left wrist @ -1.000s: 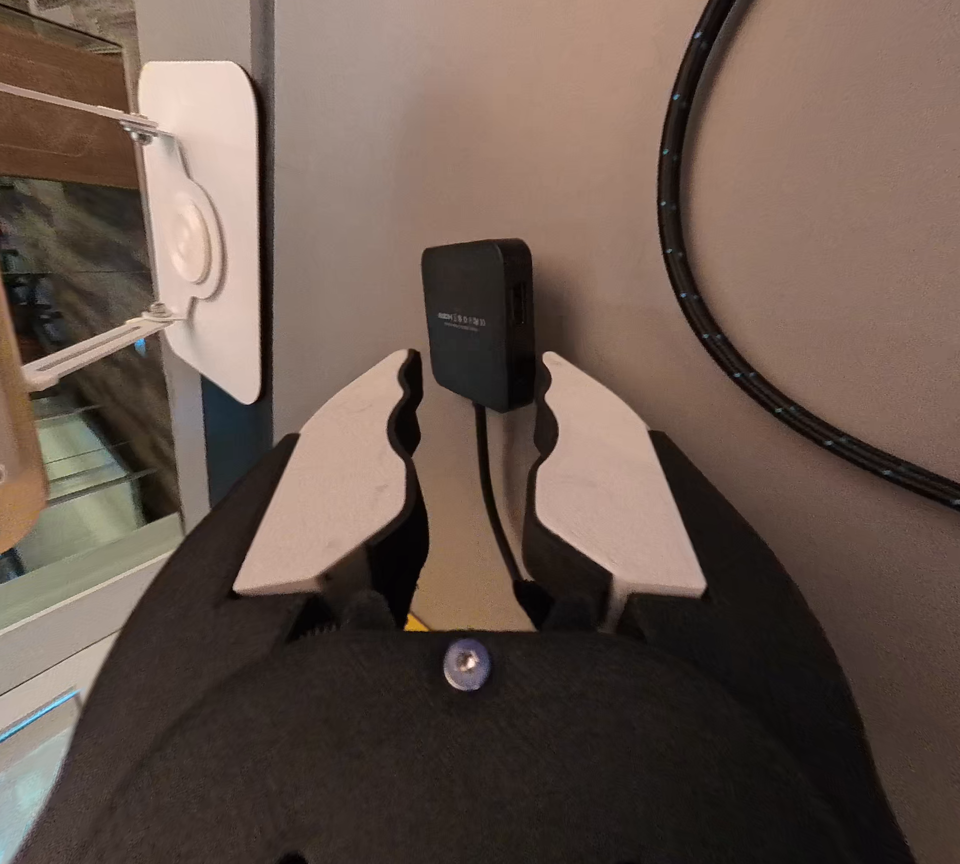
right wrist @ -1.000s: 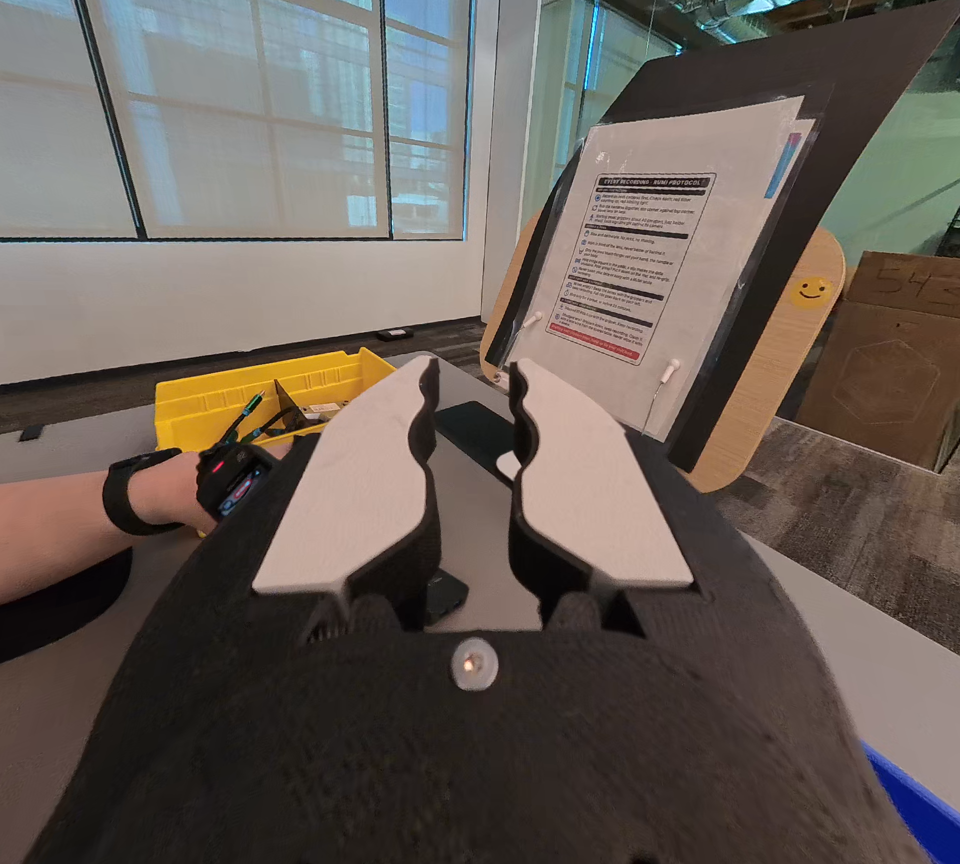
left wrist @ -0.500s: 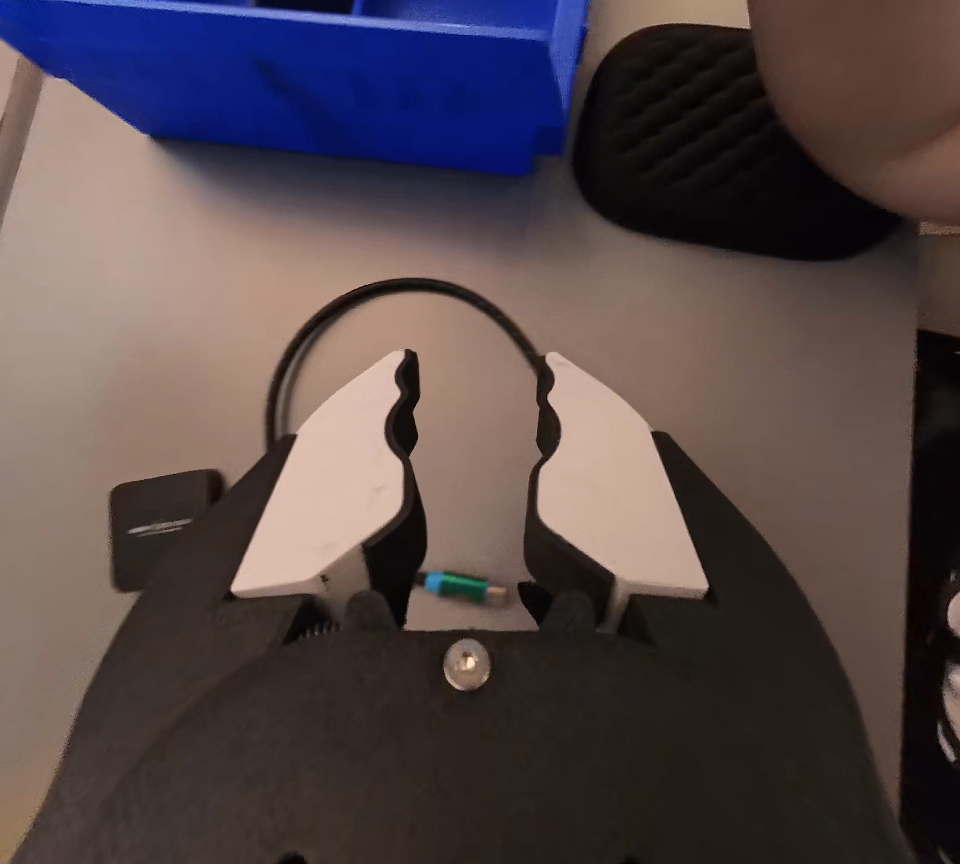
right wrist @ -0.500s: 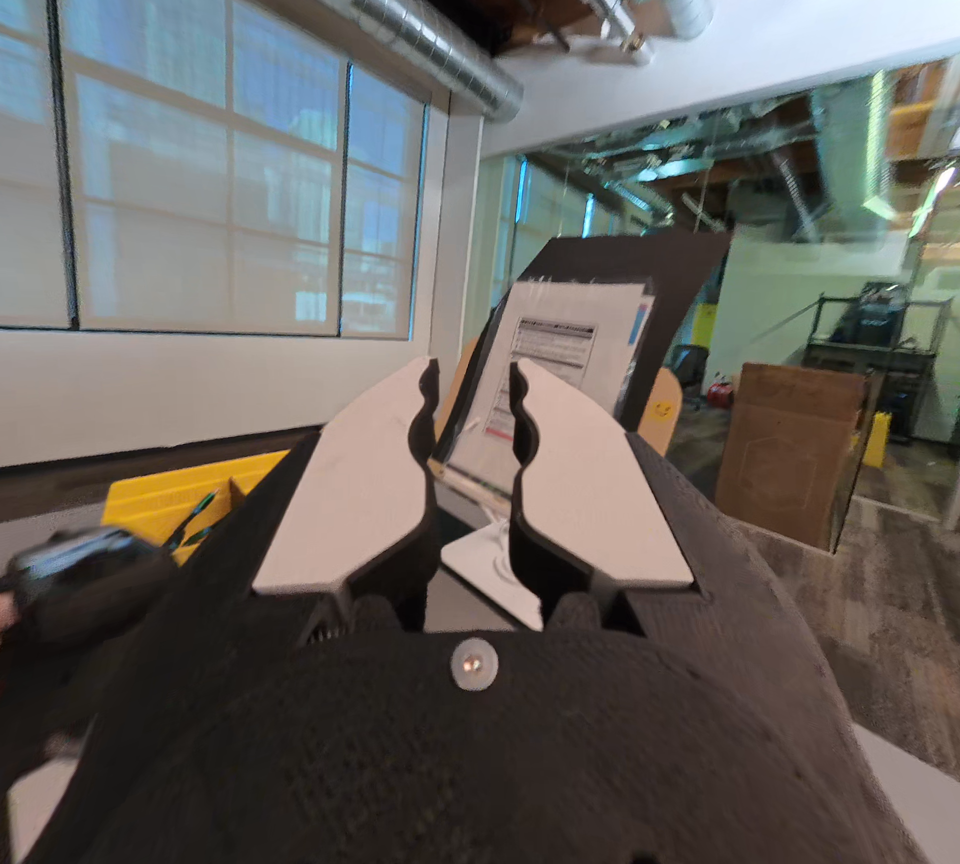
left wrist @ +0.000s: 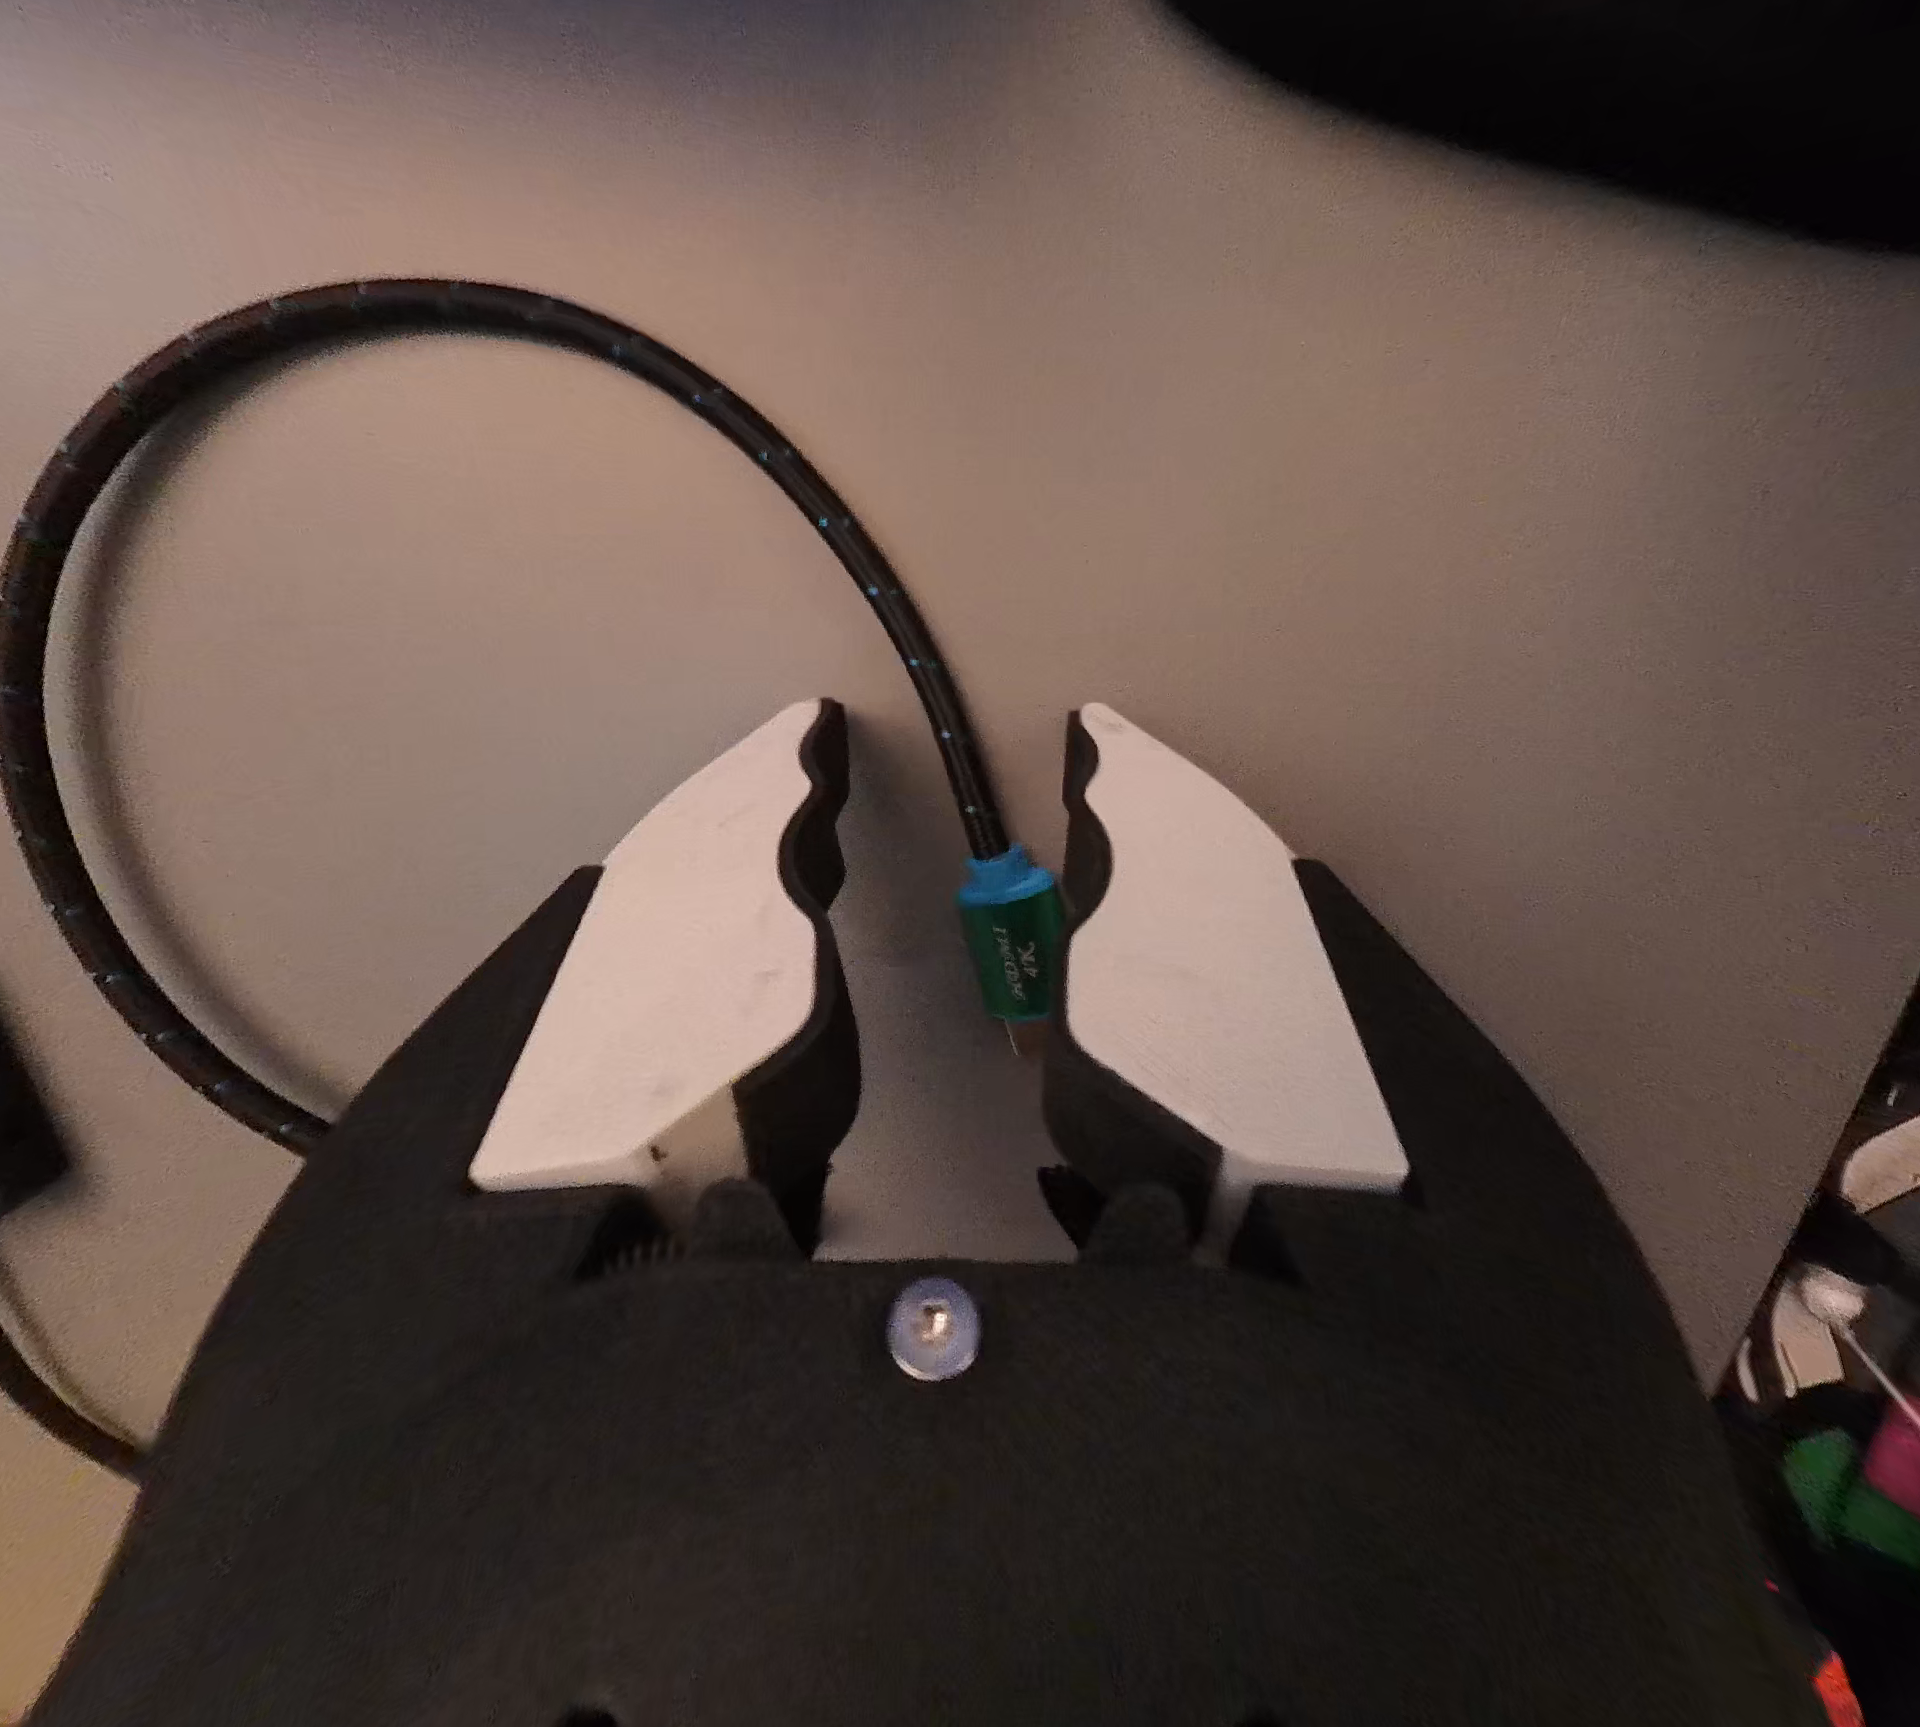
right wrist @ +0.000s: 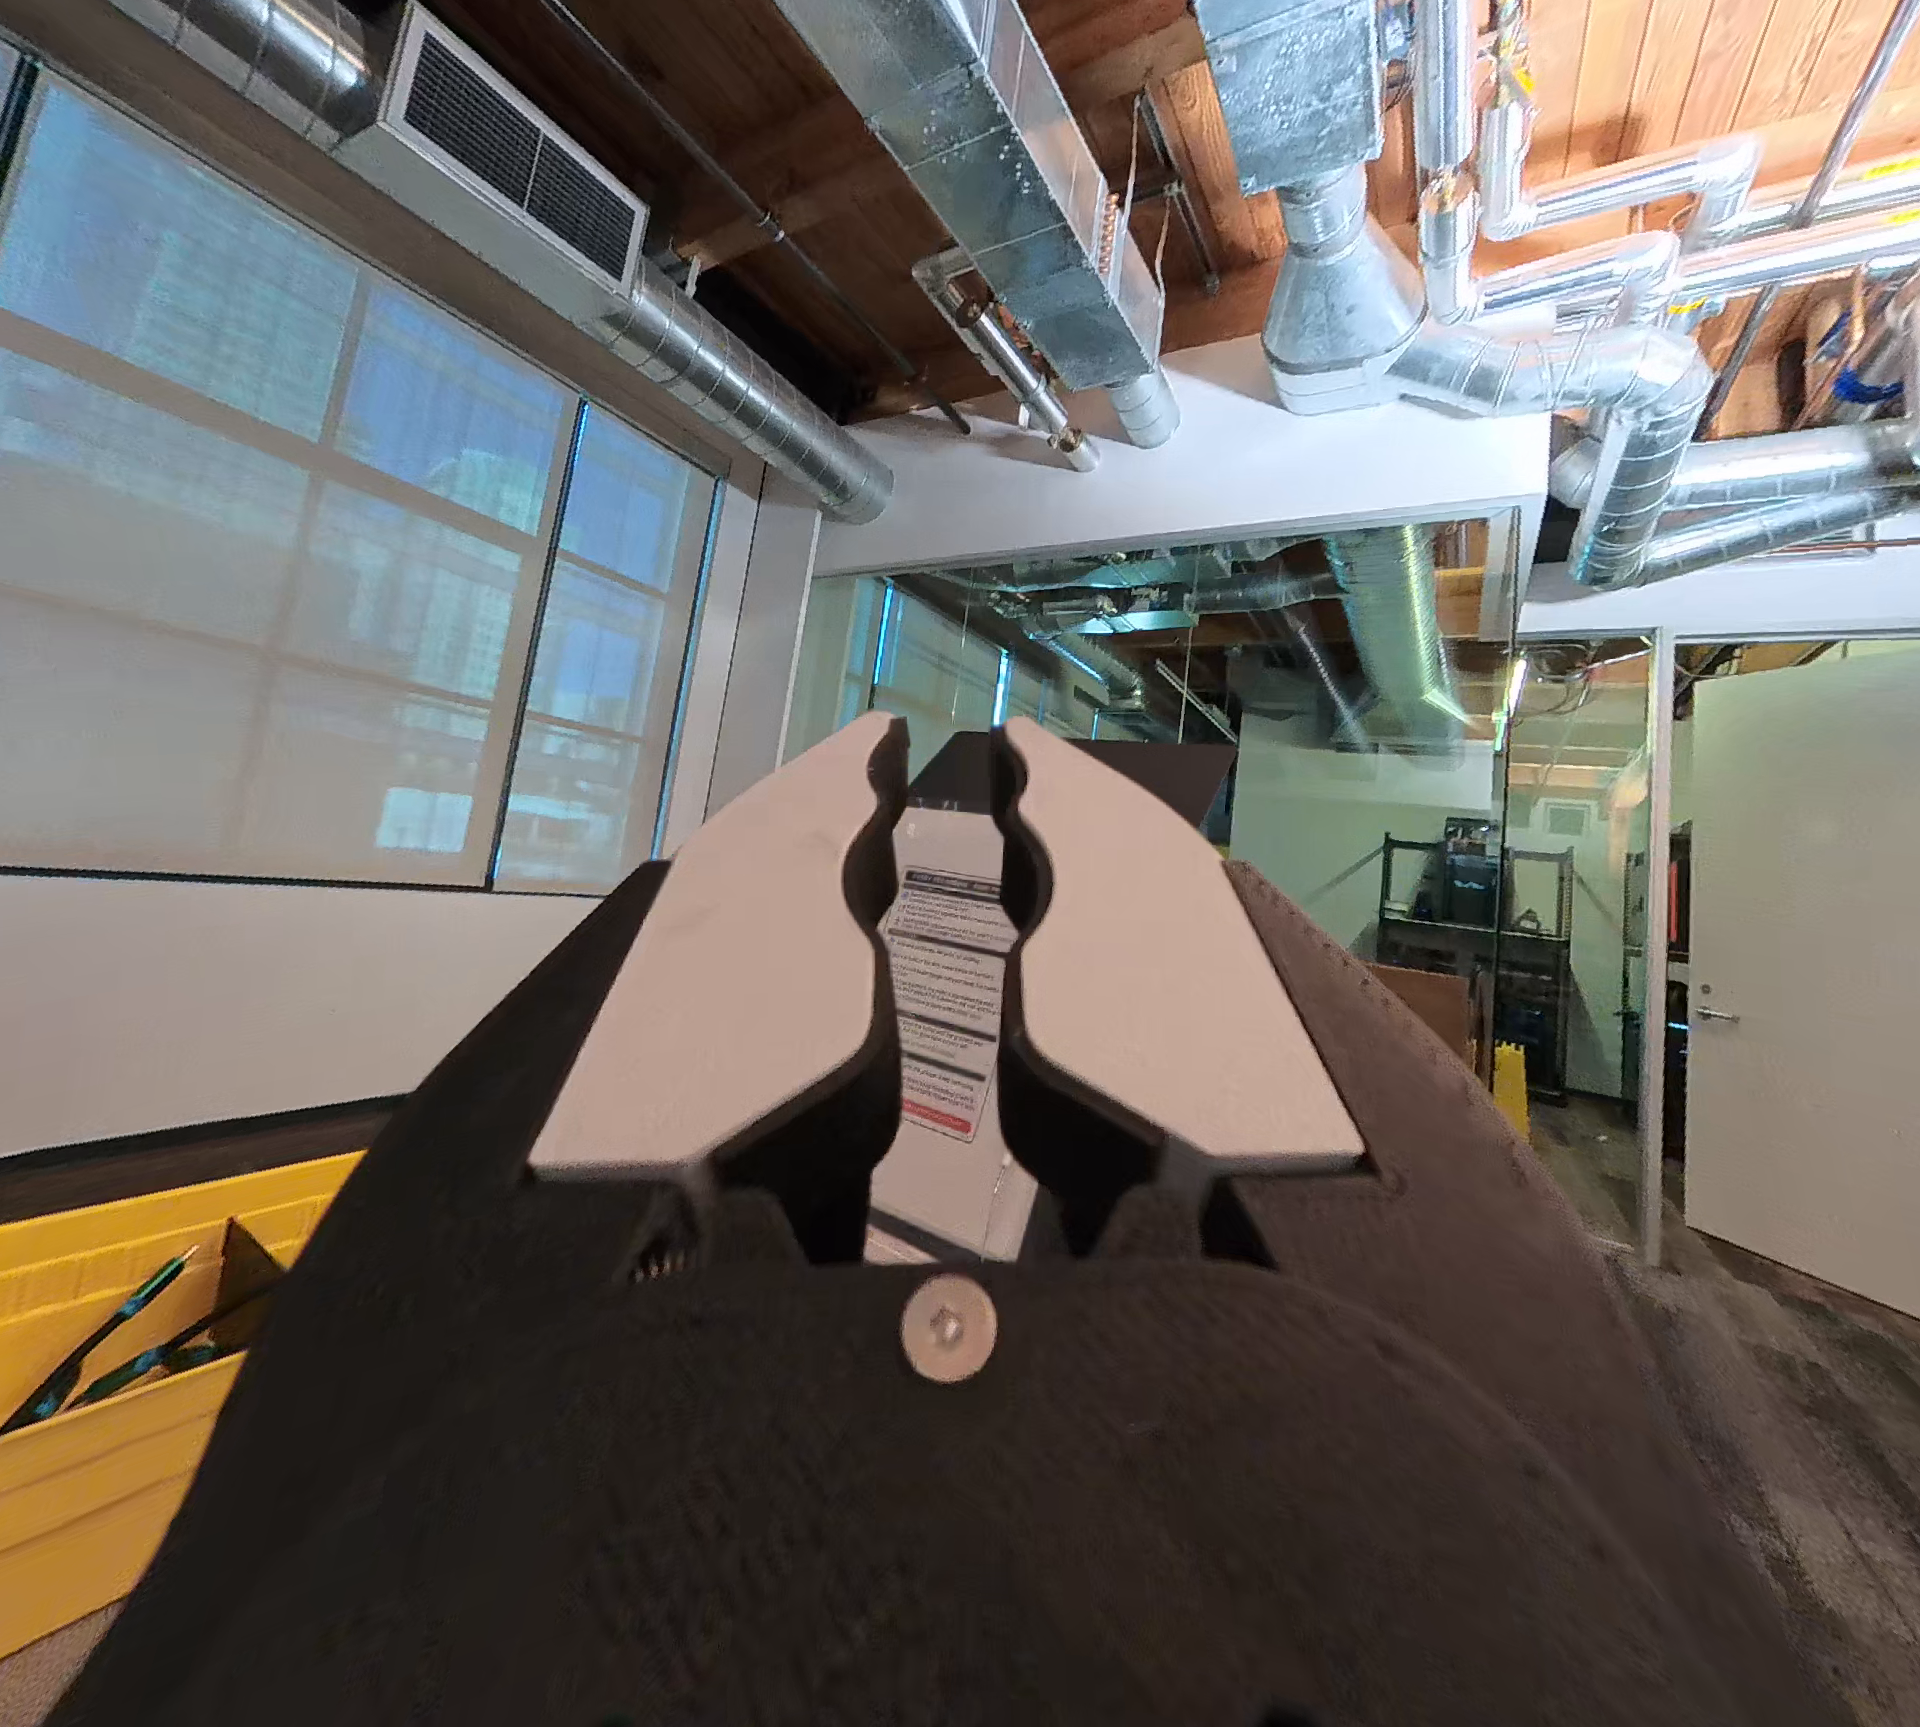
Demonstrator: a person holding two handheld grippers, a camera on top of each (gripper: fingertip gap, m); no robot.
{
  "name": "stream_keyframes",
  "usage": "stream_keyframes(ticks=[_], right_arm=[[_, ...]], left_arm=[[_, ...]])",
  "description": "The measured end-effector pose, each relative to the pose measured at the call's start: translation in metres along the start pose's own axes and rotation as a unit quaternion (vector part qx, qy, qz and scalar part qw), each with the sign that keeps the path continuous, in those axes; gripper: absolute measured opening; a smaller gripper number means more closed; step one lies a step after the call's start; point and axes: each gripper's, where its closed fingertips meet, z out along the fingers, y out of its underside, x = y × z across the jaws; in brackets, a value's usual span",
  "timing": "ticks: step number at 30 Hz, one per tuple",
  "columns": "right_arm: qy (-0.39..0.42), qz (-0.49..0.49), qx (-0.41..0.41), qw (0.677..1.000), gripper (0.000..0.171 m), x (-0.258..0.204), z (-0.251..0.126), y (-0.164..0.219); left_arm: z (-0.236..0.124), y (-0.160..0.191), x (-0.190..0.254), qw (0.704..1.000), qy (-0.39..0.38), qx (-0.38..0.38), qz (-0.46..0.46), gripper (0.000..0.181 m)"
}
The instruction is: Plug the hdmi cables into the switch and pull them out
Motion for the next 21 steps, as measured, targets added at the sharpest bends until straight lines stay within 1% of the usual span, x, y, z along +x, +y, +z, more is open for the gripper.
stream_keyframes(ticks=[1,3,5,7,9,11,13,15,17,18,19,21], right_arm=[[0.003,0.001,0.002,1.0,0.015,0.001,-0.001,-0.001],[0.0,0.005,0.007,1.0,0.014,0.002,-0.001,-0.003],[-0.001,0.014,0.01,1.0,0.014,0.003,-0.001,-0.003],[-0.007,0.022,0.011,1.0,0.012,0.002,-0.001,-0.002],[-0.012,0.026,0.008,1.0,0.011,0.0,0.001,0.001],[-0.017,0.026,0.0,1.0,0.011,-0.002,0.003,0.007],[-0.009,0.019,-0.001,1.0,0.011,-0.001,0.004,0.009],[-0.02,-0.017,0.003,1.0,0.009,-0.009,0.004,0.006],[-0.075,-0.063,-0.008,0.995,0.009,-0.032,0.006,0.007],[-0.129,-0.079,-0.018,0.988,0.007,-0.052,0.007,0.011],[-0.198,-0.084,-0.033,0.976,0.007,-0.075,0.004,0.019],[-0.344,-0.084,-0.081,0.932,0.008,-0.123,-0.01,0.042]], left_arm=[[0.0,0.0,0.001,1.0,-0.001,-0.001,0.005,0.032],[0.0,0.002,0.007,1.0,0.013,-0.008,0.023,0.009],[0.0,0.003,0.01,0.999,0.025,-0.014,0.043,0.008],[-0.004,0.01,0.007,0.997,0.033,-0.04,0.058,0.007],[-0.016,0.014,0.002,0.996,0.052,-0.048,0.049,0.006],[-0.037,0.01,-0.005,0.996,0.079,-0.017,0.025,0.005],[-0.066,0.007,-0.018,0.996,0.09,0.022,0.012,0.005],[-0.1,0.009,-0.033,0.994,0.091,0.063,0.008,0.006],[-0.132,0.015,-0.046,0.991,0.091,0.101,-0.007,0.006],[-0.145,0.019,-0.052,0.988,0.093,0.118,-0.016,0.005],[-0.157,0.022,-0.056,0.986,0.097,0.135,-0.022,0.005],[-0.173,0.027,-0.063,0.981,0.102,0.159,-0.031,0.005]])
